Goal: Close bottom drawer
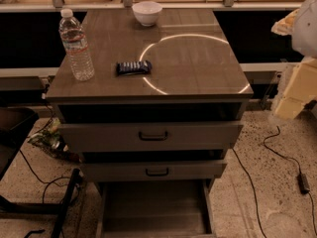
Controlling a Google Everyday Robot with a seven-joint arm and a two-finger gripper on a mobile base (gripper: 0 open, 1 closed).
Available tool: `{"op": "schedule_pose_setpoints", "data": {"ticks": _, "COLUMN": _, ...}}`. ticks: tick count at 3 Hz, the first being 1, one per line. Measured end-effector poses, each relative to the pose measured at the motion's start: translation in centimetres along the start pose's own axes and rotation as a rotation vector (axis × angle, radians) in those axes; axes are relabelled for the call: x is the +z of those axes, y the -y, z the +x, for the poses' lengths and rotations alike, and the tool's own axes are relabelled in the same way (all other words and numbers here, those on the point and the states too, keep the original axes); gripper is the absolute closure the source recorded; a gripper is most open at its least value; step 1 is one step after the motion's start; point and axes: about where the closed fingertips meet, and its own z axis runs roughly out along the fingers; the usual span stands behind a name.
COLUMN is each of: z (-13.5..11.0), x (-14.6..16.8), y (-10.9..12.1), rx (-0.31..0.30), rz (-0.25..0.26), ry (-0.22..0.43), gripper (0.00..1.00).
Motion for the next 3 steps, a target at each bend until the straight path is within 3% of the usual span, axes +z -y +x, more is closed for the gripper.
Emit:
{"op": "schedule_pose_setpoints", "data": {"ticks": 2, "z": -0.1, "x": 0.3, "y": -0.1, "rx": 0.016, "rz": 0.024, "ry": -0.002, "gripper": 0.0}}
{"op": "schedule_pose_setpoints", "data": {"ticks": 3, "z": -0.4, "x": 4.4, "y": -1.6, "rx": 0.05, "rz": -0.001, "ry": -0.001, "gripper": 0.0}}
